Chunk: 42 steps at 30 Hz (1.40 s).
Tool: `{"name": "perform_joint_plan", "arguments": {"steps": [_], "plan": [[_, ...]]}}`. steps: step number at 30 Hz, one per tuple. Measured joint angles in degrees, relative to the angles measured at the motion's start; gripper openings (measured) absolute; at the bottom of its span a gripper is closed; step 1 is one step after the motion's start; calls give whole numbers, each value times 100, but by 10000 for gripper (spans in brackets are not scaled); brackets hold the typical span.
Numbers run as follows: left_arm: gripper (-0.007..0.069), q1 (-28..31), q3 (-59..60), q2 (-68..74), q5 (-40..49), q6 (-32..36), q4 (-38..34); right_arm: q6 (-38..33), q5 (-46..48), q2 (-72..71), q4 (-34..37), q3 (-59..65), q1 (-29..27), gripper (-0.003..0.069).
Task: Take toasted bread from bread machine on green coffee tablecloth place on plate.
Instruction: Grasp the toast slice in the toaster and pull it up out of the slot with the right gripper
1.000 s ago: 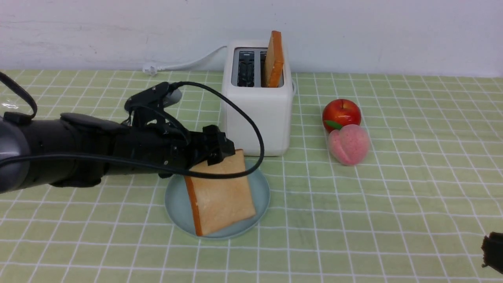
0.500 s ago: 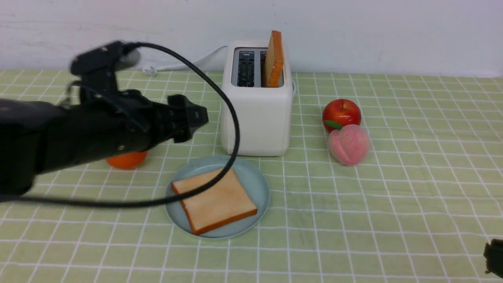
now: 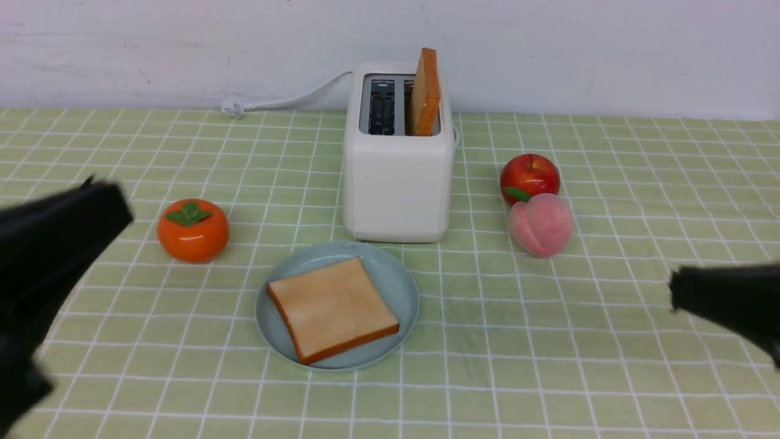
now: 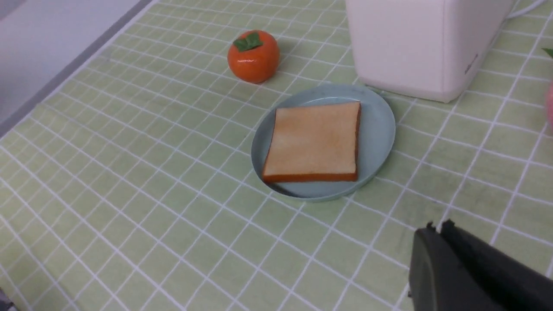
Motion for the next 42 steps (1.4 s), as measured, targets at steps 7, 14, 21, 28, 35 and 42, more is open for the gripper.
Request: {"name": "perform_joint_plan", "arguments": {"steps": [7, 14, 21, 28, 35, 42], "plan": [[-13, 0, 643, -777, 0, 17, 15, 187, -52, 2313, -113, -2138, 830, 1], [-13, 0, 661, -797, -5, 21, 15, 1748, -827, 4277, -2147, -4464, 1963, 38], [-13, 0, 661, -797, -5, 21, 15, 3967, -932, 6144, -4222, -6543, 2170, 274], [-13, 0, 661, -797, -1, 21, -3, 5300, -1021, 7167, -4978, -7840, 2164, 539], [-13, 0, 661, -797, -1, 21, -21, 5380, -1467, 7395, -5082, -7958, 2164, 514], [-13, 0, 661, -797, -1, 21, -20, 5395, -1651, 7673, -5143, -7958, 2170, 321]]}}
